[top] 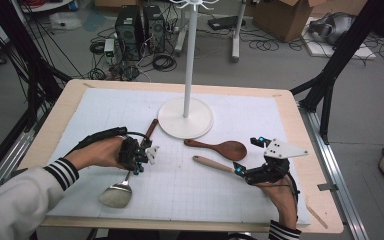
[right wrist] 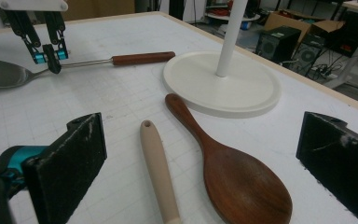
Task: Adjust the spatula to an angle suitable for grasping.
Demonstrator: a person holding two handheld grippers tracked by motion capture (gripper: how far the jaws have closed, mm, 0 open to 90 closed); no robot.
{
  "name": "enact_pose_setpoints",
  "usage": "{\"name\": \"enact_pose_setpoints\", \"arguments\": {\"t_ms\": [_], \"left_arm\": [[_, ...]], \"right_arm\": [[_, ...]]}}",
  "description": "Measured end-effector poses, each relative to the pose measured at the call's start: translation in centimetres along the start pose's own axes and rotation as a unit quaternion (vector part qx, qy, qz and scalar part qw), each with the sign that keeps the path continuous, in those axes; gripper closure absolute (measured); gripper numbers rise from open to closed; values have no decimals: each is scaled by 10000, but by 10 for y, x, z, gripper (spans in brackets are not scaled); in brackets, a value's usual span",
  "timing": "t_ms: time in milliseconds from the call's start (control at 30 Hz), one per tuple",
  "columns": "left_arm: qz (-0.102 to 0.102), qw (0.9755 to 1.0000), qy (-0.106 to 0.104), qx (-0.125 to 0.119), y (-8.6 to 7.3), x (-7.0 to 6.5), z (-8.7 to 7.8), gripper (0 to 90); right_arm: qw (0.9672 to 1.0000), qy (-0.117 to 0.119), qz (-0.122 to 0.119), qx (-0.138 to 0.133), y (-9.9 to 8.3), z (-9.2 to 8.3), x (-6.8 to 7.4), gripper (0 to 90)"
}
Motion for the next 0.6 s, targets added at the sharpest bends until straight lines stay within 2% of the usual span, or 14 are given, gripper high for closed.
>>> {"name": "enact_pose_setpoints", "arguments": {"t_ms": [233, 600], "left_arm": [[-21, 9997, -57, 228, -5, -2, 7, 900], [-96, 9989, -61, 458, -13, 0, 12, 900]], "right_arm": [[10000, 6, 1, -3, 0, 0, 0, 7], [10000, 16, 4, -5, 0, 0, 0, 7]]}}
Point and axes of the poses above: each handheld gripper's, and its own axes: z roughly forward along the jaws, y roughly out of its top, x roughly to its left, the point moved 8 cm from there along z, roughly forward along the jaws, and after that the axes turned 7 degrees about -x, right-handed, at the moved point
